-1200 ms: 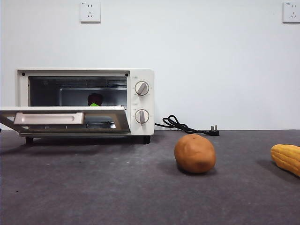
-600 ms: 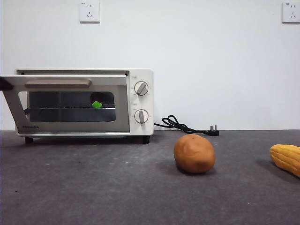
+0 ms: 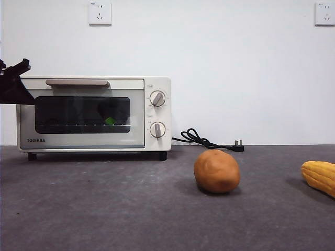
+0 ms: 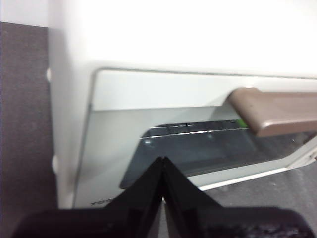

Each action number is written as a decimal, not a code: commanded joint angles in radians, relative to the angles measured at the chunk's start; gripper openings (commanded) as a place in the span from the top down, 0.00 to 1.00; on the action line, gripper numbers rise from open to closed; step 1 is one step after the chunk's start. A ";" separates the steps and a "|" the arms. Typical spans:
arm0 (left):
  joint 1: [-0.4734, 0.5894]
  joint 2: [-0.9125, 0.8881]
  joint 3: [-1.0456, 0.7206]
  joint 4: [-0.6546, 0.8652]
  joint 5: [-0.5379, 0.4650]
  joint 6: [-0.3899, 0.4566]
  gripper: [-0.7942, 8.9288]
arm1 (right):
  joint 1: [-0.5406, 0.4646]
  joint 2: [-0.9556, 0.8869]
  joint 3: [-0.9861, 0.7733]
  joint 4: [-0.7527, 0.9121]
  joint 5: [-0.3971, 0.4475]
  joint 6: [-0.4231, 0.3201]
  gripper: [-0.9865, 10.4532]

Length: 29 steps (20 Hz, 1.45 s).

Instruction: Take the eggplant from the table,put the eggplant in the oven

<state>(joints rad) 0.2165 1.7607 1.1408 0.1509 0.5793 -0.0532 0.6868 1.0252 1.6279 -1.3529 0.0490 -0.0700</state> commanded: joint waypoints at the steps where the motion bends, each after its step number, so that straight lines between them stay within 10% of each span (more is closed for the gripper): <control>1: -0.013 0.003 0.002 -0.013 0.000 0.003 0.92 | 0.000 0.000 -0.008 -0.022 0.000 0.013 0.92; 29: -0.158 -0.988 0.002 -0.983 -0.284 0.083 0.92 | 0.000 0.000 -0.008 -0.022 0.005 0.013 0.91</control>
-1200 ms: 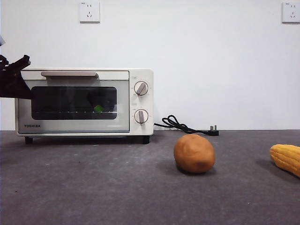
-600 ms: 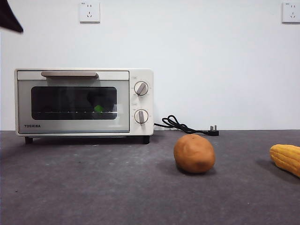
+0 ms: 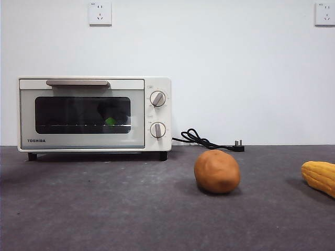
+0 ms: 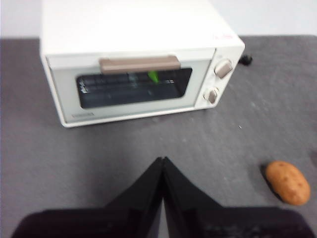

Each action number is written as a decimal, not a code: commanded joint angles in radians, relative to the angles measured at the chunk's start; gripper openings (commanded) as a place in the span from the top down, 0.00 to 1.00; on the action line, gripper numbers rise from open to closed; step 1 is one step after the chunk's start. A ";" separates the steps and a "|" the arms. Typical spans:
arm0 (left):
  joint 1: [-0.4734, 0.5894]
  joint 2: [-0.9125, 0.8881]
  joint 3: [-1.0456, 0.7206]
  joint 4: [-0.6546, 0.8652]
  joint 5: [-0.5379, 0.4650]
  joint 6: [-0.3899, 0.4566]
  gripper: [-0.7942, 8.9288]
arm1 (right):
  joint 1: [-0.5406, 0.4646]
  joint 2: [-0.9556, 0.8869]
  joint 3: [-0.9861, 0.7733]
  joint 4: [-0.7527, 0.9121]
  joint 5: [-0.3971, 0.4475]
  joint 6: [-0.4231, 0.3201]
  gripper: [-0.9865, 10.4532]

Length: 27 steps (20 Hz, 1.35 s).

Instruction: Take the eggplant from the table,put the eggplant in the oven

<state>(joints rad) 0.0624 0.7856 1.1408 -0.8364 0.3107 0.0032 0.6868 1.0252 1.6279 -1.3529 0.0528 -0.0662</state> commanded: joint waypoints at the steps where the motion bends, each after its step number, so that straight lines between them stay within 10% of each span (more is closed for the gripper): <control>1: -0.004 -0.020 0.002 0.004 -0.028 0.027 0.92 | 0.000 0.000 -0.008 -0.022 0.001 0.010 0.91; 18: -0.004 -0.004 0.002 0.015 -0.010 -0.039 0.92 | 0.000 0.000 -0.008 -0.022 0.001 0.010 0.91; 27: -0.004 -0.004 0.014 0.008 0.155 -0.051 0.92 | 0.000 0.000 -0.008 -0.022 0.001 0.010 0.91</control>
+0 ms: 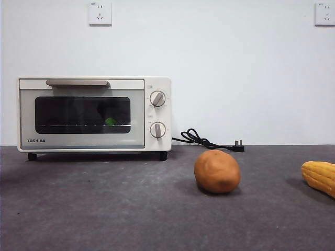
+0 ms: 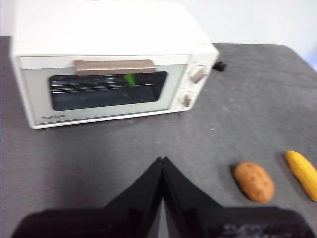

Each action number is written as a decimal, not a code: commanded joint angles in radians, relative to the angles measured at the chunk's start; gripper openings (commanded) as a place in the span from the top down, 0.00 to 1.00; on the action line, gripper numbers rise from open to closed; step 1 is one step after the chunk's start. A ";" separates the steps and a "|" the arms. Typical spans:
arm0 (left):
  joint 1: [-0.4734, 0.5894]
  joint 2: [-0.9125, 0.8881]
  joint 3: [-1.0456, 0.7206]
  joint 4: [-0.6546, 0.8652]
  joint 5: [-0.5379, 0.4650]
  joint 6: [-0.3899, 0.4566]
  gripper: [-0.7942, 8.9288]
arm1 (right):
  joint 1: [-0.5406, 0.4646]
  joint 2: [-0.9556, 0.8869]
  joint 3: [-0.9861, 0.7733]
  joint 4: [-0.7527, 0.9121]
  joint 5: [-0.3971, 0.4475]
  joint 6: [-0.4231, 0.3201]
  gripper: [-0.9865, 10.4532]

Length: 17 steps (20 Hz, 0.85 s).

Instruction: Take the eggplant from the table,put the eggplant in the oven

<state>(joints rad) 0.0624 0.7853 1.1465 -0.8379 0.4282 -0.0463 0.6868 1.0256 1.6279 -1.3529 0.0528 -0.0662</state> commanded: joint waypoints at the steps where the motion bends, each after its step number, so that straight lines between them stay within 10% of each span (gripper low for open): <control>1: -0.004 -0.004 0.009 0.026 0.068 -0.003 0.92 | 0.000 0.000 -0.008 -0.022 0.001 0.010 0.91; 8: -0.005 -0.024 0.009 0.161 0.064 0.031 0.92 | 0.000 0.000 -0.008 -0.022 0.001 0.010 0.91; 17: 0.033 -0.275 -0.013 0.316 -0.048 0.333 0.92 | 0.000 0.000 -0.008 -0.022 0.001 0.010 0.91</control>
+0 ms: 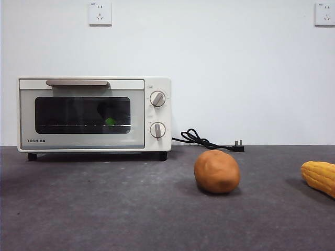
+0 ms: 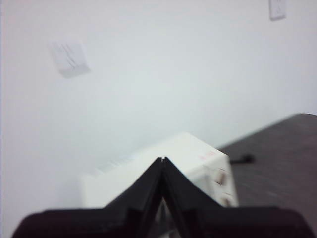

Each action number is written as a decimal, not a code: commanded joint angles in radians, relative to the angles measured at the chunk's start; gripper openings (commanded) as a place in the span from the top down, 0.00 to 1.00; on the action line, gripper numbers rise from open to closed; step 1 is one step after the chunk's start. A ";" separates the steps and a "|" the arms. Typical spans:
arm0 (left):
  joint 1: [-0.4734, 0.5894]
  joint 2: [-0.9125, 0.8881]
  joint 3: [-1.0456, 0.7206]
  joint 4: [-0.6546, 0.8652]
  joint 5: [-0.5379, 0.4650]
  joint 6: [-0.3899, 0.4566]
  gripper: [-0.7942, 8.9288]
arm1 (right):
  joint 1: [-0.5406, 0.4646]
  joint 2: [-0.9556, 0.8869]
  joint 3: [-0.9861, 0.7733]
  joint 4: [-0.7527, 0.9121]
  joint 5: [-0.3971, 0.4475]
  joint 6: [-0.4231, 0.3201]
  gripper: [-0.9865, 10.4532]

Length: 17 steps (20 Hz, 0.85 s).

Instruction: Take the eggplant from the table,put the eggplant in the oven

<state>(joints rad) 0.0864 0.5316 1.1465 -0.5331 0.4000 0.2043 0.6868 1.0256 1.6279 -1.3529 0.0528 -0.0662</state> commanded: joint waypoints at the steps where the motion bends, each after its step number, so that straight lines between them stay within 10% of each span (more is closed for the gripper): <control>1: 0.013 -0.047 -0.033 0.011 -0.037 0.099 0.92 | 0.000 0.000 -0.008 -0.022 0.001 0.010 0.91; 17: 0.027 -0.427 -0.879 0.273 -0.109 -0.044 0.92 | 0.000 0.000 -0.008 -0.022 0.001 0.010 0.91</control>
<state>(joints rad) 0.1093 0.1074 0.2737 -0.2741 0.2932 0.1799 0.6868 1.0256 1.6279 -1.3529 0.0528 -0.0662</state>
